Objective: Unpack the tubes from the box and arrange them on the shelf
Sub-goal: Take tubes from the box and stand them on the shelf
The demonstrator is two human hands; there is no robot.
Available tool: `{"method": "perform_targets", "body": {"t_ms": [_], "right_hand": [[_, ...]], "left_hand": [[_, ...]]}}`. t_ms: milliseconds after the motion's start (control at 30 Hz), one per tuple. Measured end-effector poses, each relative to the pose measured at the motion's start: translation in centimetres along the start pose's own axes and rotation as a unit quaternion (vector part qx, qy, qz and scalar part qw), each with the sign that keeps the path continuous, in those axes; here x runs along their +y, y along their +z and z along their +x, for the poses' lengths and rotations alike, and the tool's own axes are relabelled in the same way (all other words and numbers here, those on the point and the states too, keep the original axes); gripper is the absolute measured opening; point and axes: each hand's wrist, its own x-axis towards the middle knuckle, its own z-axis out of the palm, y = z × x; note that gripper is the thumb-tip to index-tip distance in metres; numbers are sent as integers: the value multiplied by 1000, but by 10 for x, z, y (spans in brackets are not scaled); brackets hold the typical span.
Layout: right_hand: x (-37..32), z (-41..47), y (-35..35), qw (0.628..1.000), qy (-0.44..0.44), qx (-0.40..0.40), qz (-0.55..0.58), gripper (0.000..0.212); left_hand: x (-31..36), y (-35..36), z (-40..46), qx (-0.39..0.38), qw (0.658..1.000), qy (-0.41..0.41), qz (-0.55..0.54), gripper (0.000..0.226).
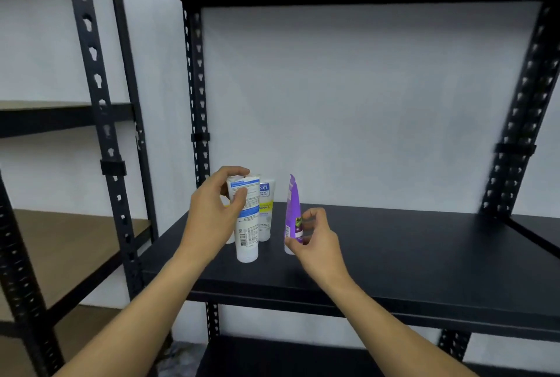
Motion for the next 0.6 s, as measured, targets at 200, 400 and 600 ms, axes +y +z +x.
{"method": "perform_targets", "body": {"t_ms": [200, 400, 600], "right_hand": [[17, 20, 18, 999, 13, -24, -45, 40], [28, 32, 28, 996, 21, -32, -76, 40], [40, 34, 32, 996, 43, -13, -72, 45]], "left_hand": [[-8, -3, 5, -4, 1000, -4, 1, 37], [-19, -1, 10, -3, 1000, 0, 18, 36], [-31, 7, 20, 6, 1000, 4, 22, 28]]}}
